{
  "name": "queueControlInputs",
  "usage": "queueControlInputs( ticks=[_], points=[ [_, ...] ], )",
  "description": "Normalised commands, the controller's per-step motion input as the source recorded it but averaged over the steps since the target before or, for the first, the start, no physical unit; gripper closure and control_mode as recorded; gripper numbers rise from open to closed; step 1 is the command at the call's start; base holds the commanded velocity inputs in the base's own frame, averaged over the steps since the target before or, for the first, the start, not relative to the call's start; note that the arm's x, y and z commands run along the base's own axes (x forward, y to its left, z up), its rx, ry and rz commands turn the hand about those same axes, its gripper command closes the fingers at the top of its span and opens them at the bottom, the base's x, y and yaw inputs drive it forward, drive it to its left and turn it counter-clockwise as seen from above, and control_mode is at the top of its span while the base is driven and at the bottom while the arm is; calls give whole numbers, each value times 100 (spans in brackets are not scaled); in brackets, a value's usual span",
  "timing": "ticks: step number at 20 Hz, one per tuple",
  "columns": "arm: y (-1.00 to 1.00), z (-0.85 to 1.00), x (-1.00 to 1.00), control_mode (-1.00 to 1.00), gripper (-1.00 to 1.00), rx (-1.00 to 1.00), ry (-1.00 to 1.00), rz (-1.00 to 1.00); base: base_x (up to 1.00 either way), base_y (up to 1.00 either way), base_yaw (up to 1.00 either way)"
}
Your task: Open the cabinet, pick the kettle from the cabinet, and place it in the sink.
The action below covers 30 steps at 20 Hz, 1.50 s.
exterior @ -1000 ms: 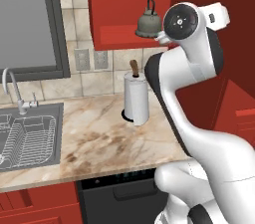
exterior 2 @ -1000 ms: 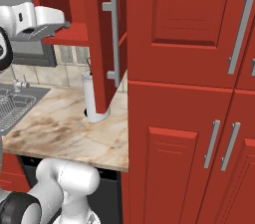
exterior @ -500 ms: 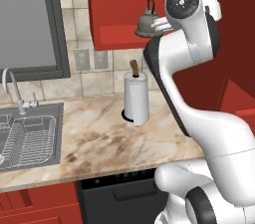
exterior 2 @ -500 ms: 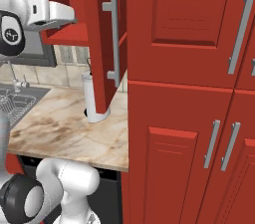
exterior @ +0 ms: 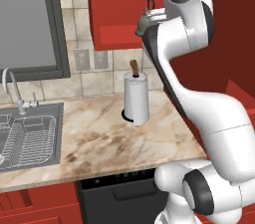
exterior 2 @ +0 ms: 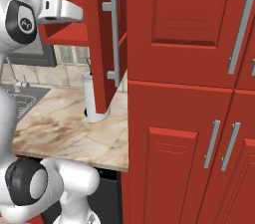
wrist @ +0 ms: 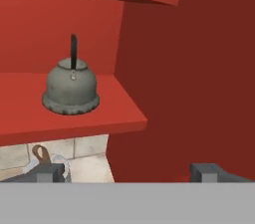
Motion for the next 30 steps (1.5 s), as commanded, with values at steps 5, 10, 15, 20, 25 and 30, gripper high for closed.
queueControlInputs(
  ticks=[5, 10, 15, 20, 25, 30],
  points=[
    [3, 0, 42, -100, -100, 10, 1, 1, 0, 0, 0],
    [0, 0, 43, -100, -100, 4, 0, 6, 0, 0, 0],
    [0, 0, 35, -100, -100, 0, 0, 8, 0, 0, 0],
    [0, -2, 36, -100, -100, 0, 0, 7, 0, 0, 0],
    [0, -7, 39, -100, -100, 0, 1, 3, 0, 0, 0],
    [0, -6, 42, -100, -100, 3, 2, 3, 0, 0, 0]
  ],
)
